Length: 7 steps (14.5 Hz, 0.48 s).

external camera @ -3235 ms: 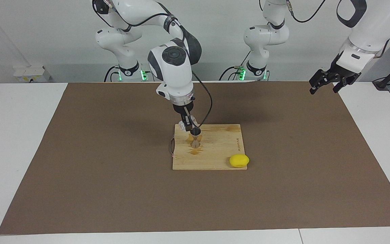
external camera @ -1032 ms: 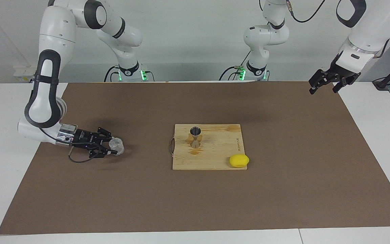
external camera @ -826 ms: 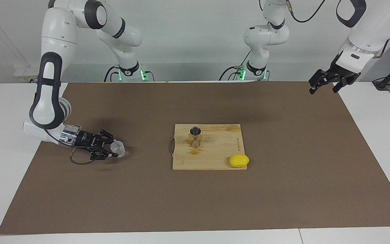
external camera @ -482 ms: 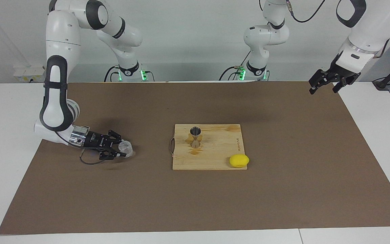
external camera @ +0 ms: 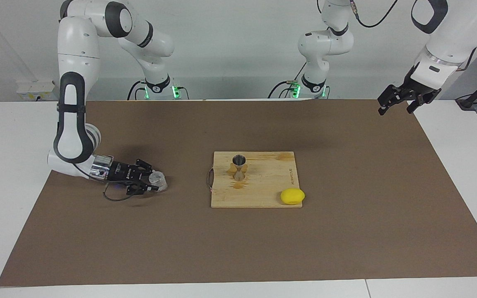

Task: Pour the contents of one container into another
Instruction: 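Lower the clear cup back onto the table with the right gripper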

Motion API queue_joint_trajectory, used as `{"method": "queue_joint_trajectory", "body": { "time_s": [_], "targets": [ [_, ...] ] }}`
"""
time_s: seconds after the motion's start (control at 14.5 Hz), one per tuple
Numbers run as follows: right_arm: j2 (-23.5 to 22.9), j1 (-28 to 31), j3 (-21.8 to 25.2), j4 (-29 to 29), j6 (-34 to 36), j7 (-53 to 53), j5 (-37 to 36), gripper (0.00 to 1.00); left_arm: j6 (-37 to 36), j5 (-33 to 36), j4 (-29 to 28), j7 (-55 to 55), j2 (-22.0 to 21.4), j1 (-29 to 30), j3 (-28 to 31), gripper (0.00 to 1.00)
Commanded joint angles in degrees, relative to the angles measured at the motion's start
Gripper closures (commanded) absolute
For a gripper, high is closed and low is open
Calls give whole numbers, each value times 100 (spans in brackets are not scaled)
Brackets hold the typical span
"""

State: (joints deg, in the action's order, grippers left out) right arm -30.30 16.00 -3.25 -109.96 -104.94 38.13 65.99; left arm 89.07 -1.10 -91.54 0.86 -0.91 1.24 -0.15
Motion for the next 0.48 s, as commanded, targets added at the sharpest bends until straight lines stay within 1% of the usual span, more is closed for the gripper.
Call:
{"method": "queue_joint_trajectory", "body": {
  "time_s": [0.0, 0.41],
  "targets": [
    [-2, 70, -62, -105, 43, -288, 19, 100, 5, 110, -136, -33, -128, 78, -82, 0],
    [-90, 35, -80, -105, -53, -42, 72, 100, 5, 110, -136, -33, -128, 78, -82, 0]
  ]
}}
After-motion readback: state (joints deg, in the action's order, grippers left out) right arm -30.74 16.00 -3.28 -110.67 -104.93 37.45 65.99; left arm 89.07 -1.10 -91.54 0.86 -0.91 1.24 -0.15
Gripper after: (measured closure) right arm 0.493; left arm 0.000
